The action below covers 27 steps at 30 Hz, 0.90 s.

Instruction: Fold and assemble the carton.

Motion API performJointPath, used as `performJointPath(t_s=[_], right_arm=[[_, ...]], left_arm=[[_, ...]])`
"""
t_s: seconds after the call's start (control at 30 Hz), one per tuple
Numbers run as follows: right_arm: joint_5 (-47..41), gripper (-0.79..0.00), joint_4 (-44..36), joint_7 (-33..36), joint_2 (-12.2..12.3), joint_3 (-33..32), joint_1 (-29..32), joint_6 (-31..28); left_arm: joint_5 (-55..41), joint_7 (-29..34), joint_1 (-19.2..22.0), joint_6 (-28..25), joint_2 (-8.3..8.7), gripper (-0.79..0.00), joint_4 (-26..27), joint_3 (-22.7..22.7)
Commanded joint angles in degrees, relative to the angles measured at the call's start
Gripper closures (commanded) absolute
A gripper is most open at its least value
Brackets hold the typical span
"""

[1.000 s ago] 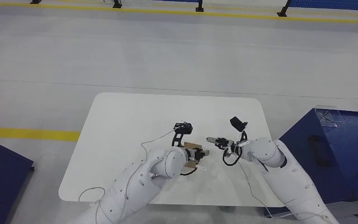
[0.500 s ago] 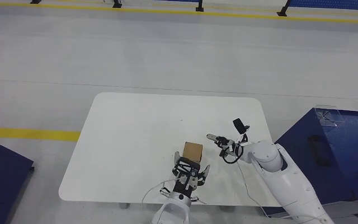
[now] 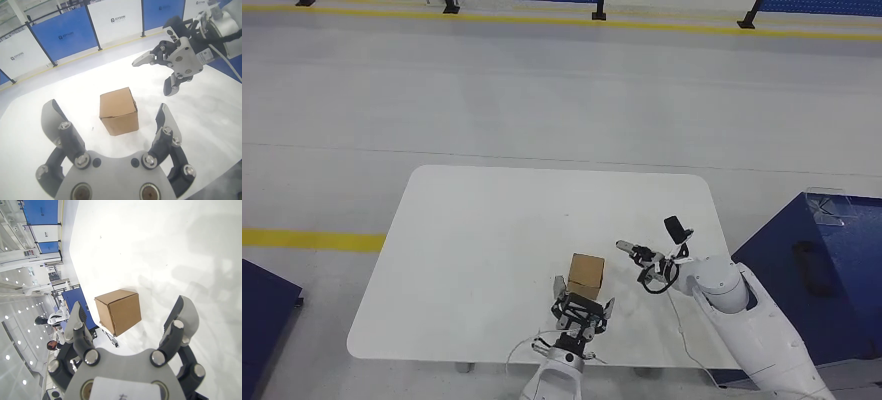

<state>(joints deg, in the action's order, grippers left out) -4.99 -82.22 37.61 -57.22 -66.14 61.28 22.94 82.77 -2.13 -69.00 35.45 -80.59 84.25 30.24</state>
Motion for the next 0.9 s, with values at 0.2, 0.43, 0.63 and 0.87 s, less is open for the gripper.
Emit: performJointPath(t_s=[0.2, 0.43, 0.63, 0.87], right_arm=[[0.00, -0.785, -0.01, -0.01, 0.00, 0.01, -0.01, -0.01], [0.00, -0.785, -0.01, -0.01, 0.00, 0.01, -0.01, -0.01], [0.00, -0.785, -0.01, -0.01, 0.00, 0.01, -0.01, -0.01], [0.00, -0.785, -0.01, -0.01, 0.00, 0.01, -0.01, -0.01]], left_arm=[[-4.59, -1.40, 4.37, -0.58, -3.85, -0.785, -10.12, -0.13], [-6.09, -1.00, 6.56, -0.96, -6.70, -0.785, -15.37, -0.53], [-7.01, -1.75, 6.77, -1.54, -8.07, -0.785, -17.40, 0.50], [-7.09, -2.40, 6.09, -2.43, -8.92, -0.782, -18.01, 2.11]])
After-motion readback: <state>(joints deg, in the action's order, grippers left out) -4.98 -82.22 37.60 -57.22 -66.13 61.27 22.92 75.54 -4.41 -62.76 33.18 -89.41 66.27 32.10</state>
